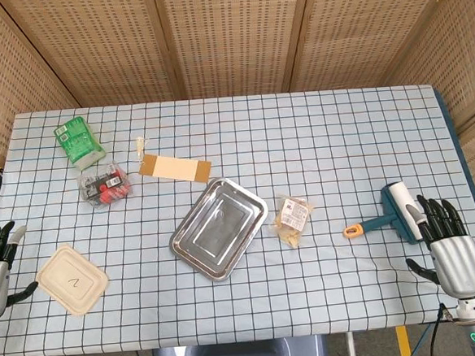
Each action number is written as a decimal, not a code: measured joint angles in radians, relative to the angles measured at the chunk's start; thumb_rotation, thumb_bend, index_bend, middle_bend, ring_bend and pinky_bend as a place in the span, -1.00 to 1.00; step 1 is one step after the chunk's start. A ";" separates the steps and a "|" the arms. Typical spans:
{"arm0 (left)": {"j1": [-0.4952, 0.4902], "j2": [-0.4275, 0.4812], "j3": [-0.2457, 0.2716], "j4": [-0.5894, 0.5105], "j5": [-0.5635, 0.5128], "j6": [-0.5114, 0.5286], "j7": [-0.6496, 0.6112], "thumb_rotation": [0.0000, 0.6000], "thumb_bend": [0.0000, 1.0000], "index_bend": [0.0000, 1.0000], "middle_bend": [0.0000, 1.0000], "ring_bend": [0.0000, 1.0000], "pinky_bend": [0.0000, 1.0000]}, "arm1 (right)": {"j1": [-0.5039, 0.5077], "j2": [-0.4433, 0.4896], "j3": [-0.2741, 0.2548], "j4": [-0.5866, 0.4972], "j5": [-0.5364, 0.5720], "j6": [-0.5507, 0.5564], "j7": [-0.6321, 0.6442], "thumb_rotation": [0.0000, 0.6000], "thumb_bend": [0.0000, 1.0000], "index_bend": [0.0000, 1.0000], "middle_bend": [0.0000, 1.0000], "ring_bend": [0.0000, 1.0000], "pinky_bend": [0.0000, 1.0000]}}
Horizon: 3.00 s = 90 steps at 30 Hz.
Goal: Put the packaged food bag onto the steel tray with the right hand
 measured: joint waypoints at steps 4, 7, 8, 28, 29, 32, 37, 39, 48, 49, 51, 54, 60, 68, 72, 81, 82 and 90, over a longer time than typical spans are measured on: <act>0.003 0.002 -0.001 0.001 -0.006 0.001 -0.003 1.00 -0.93 -1.00 -1.00 -1.00 -1.00 | 0.005 -0.001 -0.002 0.001 0.002 -0.013 -0.001 1.00 -0.84 -0.89 -1.00 -1.00 -1.00; 0.007 0.005 0.000 -0.001 -0.006 0.005 -0.005 1.00 -0.94 -1.00 -1.00 -1.00 -1.00 | 0.008 -0.002 -0.006 0.004 -0.002 -0.017 0.003 1.00 -0.84 -0.89 -1.00 -1.00 -1.00; 0.008 0.005 0.001 -0.003 -0.005 0.006 -0.006 1.00 -0.94 -1.00 -1.00 -1.00 -1.00 | 0.009 -0.002 -0.007 0.004 -0.004 -0.019 0.007 1.00 -0.84 -0.89 -1.00 -1.00 -1.00; 0.017 0.012 -0.006 -0.005 -0.016 0.014 -0.014 1.00 -0.93 -1.00 -1.00 -1.00 -1.00 | 0.083 -0.014 -0.004 -0.036 0.013 -0.158 0.015 1.00 -0.84 -0.63 -1.00 -1.00 -1.00; 0.017 0.009 -0.007 -0.005 -0.018 0.015 -0.007 1.00 -0.93 -1.00 -1.00 -1.00 -1.00 | 0.102 -0.014 0.005 -0.051 0.027 -0.190 0.014 1.00 -0.84 -0.63 -1.00 -1.00 -1.00; 0.017 0.004 -0.010 -0.004 -0.021 0.016 -0.001 1.00 -0.93 -1.00 -1.00 -1.00 -1.00 | 0.156 -0.017 0.034 -0.089 0.075 -0.280 0.007 1.00 -0.84 -0.64 -1.00 -1.00 -1.00; 0.017 0.005 -0.012 0.003 -0.024 0.012 -0.018 1.00 -0.94 -1.00 -1.00 -1.00 -1.00 | 0.250 -0.041 0.088 -0.126 0.208 -0.437 -0.057 1.00 -0.84 -0.67 -1.00 -1.00 -1.00; 0.017 0.006 -0.013 0.006 -0.025 0.010 -0.024 1.00 -0.93 -1.00 -1.00 -1.00 -1.00 | 0.288 -0.058 0.109 -0.135 0.279 -0.494 -0.108 1.00 -0.84 -0.68 -1.00 -1.00 -1.00; 0.013 0.004 -0.016 0.019 -0.025 0.003 -0.055 1.00 -0.93 -1.00 -1.00 -1.00 -1.00 | 0.438 -0.194 0.163 -0.105 0.539 -0.642 -0.301 1.00 -0.85 -0.73 -1.00 -1.00 -1.00; 0.013 0.003 -0.016 0.024 -0.024 0.003 -0.063 1.00 -0.93 -1.00 -1.00 -1.00 -1.00 | 0.450 -0.209 0.165 -0.098 0.554 -0.649 -0.312 1.00 -0.85 -0.73 -1.00 -1.00 -1.00; 0.012 0.002 -0.017 0.031 -0.024 0.001 -0.067 1.00 -0.93 -1.00 -1.00 -1.00 -1.00 | 0.476 -0.239 0.169 -0.079 0.580 -0.660 -0.334 1.00 -0.85 -0.73 -1.00 -1.00 -1.00; 0.010 0.000 -0.019 0.034 -0.029 -0.004 -0.071 1.00 -0.93 -1.00 -1.00 -1.00 -1.00 | 0.499 -0.270 0.169 -0.062 0.599 -0.667 -0.349 1.00 -0.85 -0.73 -1.00 -1.00 -1.00; 0.006 -0.002 -0.020 0.037 -0.040 -0.019 -0.073 1.00 -0.92 -1.00 -1.00 -1.00 -1.00 | 0.530 -0.319 0.161 -0.024 0.614 -0.675 -0.362 1.00 -0.85 -0.73 -1.00 -1.00 -1.00; 0.004 0.000 -0.022 0.042 -0.049 -0.032 -0.093 1.00 -0.92 -1.00 -1.00 -1.00 -1.00 | 0.552 -0.389 0.146 0.088 0.615 -0.687 -0.332 1.00 -0.63 -0.50 -0.85 -0.96 -0.62; 0.002 -0.001 -0.024 0.046 -0.052 -0.034 -0.103 1.00 -0.92 -1.00 -1.00 -1.00 -1.00 | 0.554 -0.421 0.134 0.141 0.564 -0.675 -0.281 1.00 -0.32 -0.22 -0.46 -0.54 -0.18; -0.001 -0.007 -0.027 0.055 -0.054 -0.037 -0.114 1.00 -0.91 -1.00 -1.00 -1.00 -1.00 | 0.546 -0.479 0.116 0.182 0.411 -0.565 -0.186 1.00 -0.17 0.35 0.10 0.07 0.39; -0.001 -0.007 -0.027 0.055 -0.054 -0.036 -0.115 1.00 -0.91 -1.00 -1.00 -1.00 -1.00 | 0.546 -0.480 0.117 0.178 0.406 -0.560 -0.182 1.00 -0.17 0.35 0.10 0.07 0.40; 0.001 -0.009 -0.028 0.056 -0.051 -0.030 -0.119 1.00 -0.91 -1.00 -1.00 -1.00 -1.00 | 0.552 -0.467 0.144 0.094 0.388 -0.520 -0.201 1.00 -0.17 0.35 0.10 0.08 0.40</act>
